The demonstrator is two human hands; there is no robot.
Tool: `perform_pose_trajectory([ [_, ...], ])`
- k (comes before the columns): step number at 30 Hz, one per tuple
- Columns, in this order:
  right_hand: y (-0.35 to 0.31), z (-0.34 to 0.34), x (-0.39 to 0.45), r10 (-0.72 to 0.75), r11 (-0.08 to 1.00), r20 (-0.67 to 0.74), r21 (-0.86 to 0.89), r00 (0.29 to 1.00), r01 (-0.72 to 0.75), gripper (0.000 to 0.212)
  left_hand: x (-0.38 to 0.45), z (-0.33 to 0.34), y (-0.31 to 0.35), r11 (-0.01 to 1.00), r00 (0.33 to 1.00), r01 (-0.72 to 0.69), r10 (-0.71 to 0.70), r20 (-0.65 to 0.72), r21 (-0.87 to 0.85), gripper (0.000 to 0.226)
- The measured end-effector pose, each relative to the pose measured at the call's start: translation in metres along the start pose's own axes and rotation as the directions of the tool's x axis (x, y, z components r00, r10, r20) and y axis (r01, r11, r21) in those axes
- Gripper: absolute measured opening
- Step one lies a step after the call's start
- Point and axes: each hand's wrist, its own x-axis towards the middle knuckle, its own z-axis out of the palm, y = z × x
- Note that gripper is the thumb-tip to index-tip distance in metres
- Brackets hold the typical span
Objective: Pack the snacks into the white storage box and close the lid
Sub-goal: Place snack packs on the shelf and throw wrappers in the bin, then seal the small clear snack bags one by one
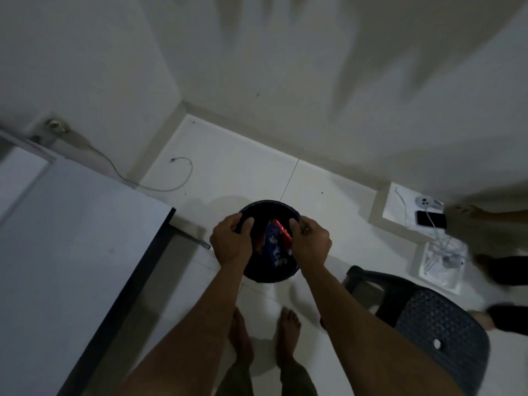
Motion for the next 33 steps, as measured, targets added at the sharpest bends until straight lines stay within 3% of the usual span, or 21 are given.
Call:
perform_pose_trajectory([
  [5,-0.014,-0.007,-0.004,0.035,0.997,0.035,0.062,0.999,-0.037,0.039,0.002,-0.005,0.005,1.0,1.0,0.002,-0.001,-0.012,0.007,0.03],
  [11,-0.085,-0.047,-0.033,-0.118,0.992,0.182,0.073,0.976,0.107,0.044,-0.036,-0.069,0.067,0.99,0.994,-0.015,0.0,-0.111,-0.139,0.032],
  [17,-0.139,-0.034,-0.079,-0.239,0.97,0.367,0.132,0.899,0.204,0.027,-0.067,-0.152,0.079,0.974,0.973,-0.002,-0.05,-0.227,-0.226,0.025],
  [25,-0.168,0.033,-0.198,-0.381,0.921,0.673,0.22,0.634,0.321,0.015,-0.13,-0.297,0.02,0.969,0.891,0.027,-0.135,-0.433,-0.246,0.023],
  [31,-0.148,0.068,-0.321,-0.37,0.896,0.836,0.206,0.405,0.394,0.022,-0.215,-0.401,-0.061,0.97,0.798,0.089,-0.206,-0.566,-0.226,0.021],
  [33,-0.132,0.078,-0.357,-0.363,0.89,0.857,0.204,0.365,0.407,0.02,-0.242,-0.43,-0.088,0.968,0.776,0.117,-0.229,-0.588,-0.223,0.021],
])
